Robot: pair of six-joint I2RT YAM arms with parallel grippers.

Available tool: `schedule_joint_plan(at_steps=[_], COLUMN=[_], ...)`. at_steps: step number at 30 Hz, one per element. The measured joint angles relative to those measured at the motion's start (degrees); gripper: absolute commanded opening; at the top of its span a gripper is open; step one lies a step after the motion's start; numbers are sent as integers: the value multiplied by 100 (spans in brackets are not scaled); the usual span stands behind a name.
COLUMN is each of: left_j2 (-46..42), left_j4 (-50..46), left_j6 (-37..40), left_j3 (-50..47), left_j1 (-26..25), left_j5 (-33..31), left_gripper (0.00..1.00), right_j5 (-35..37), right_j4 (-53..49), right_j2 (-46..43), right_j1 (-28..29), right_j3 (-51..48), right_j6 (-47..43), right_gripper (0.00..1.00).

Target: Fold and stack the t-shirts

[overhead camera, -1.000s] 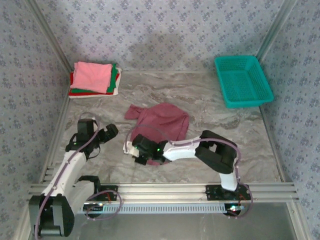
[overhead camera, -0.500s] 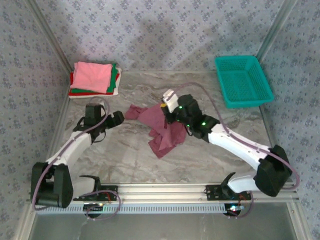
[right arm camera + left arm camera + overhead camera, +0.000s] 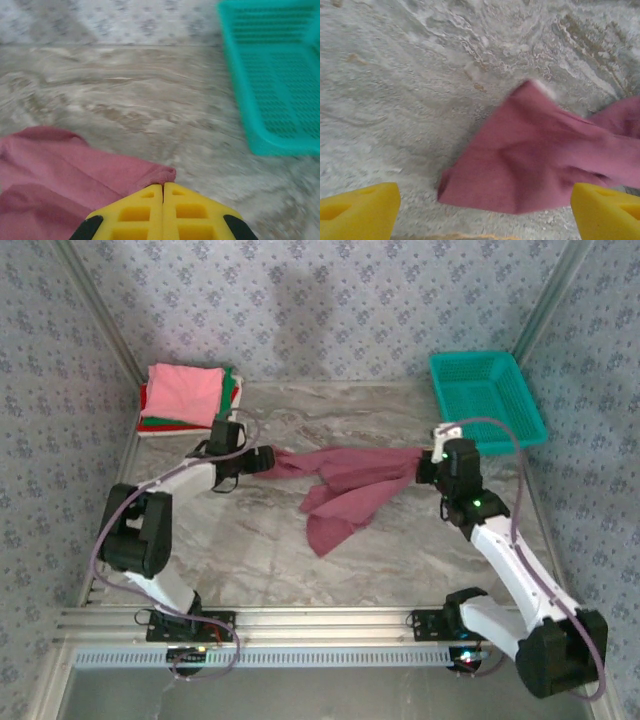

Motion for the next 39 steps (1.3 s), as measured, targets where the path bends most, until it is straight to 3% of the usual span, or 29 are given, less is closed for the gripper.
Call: schedule_joint_plan(at_steps=[7, 14, 15, 23, 28, 33, 39], left_j2=[1307, 1580, 1609, 1792, 1390, -286, -2079], left_j4=[-26, -7, 59, 107, 76, -94, -330], left_j6=[190, 326, 319, 352, 424, 485, 787], left_j3=[1027, 1303, 1320, 1314, 994, 219, 258], left_j1=[-221, -800, -874, -890, -881, -881, -828], left_j5=[94, 341, 396, 275, -273, -1014, -1438], left_gripper=[84, 82, 76, 0, 0, 0, 0], right_j5=[-208, -452, -463, -640, -741, -931, -1263], right_j4=[-28, 90, 98, 146, -59, -448, -811], right_j2=[-293, -11, 28, 166, 212, 133, -297], right_j1=[-422, -420, -420, -422, -420, -345, -225], right_j3=[-111, -131, -131, -76, 291, 920, 1464], right_j6=[302, 420, 428, 444, 481, 476, 361], right_gripper=[0, 0, 0, 0, 0, 0, 0])
